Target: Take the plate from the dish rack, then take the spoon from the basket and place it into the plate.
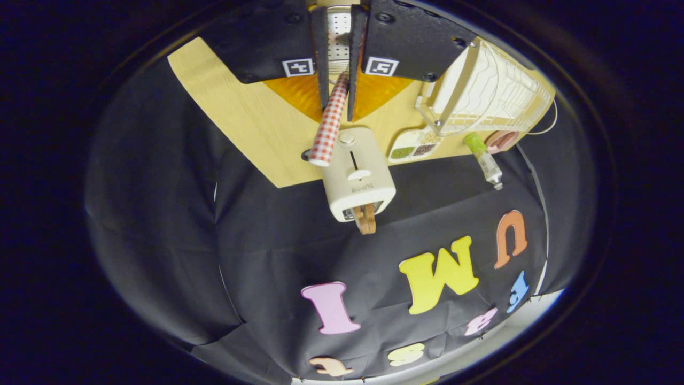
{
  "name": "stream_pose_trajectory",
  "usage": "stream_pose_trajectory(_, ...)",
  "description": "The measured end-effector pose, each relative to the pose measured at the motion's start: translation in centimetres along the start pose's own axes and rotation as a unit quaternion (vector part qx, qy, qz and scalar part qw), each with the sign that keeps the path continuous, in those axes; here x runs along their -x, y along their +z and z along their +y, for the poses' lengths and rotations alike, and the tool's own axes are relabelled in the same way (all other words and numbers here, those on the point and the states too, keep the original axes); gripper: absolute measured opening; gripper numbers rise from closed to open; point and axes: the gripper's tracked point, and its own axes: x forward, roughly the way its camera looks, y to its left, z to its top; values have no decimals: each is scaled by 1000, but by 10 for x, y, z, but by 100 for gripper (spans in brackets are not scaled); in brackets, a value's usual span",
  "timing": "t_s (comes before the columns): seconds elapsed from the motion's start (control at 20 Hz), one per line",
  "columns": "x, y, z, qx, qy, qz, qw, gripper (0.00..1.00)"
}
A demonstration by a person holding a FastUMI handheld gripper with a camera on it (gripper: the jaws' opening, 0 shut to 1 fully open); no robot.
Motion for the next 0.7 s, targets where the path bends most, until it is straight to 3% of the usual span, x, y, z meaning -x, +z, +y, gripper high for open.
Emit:
stream_pose_trajectory(0.05,4,2,1,7,-4,-8,1000,17)
stream_pose_trajectory(0.35,45,45,20,34,-13,-82,996,15)
stream_pose_trajectory(0.7,136,80,65,72,-15,-145,987,15)
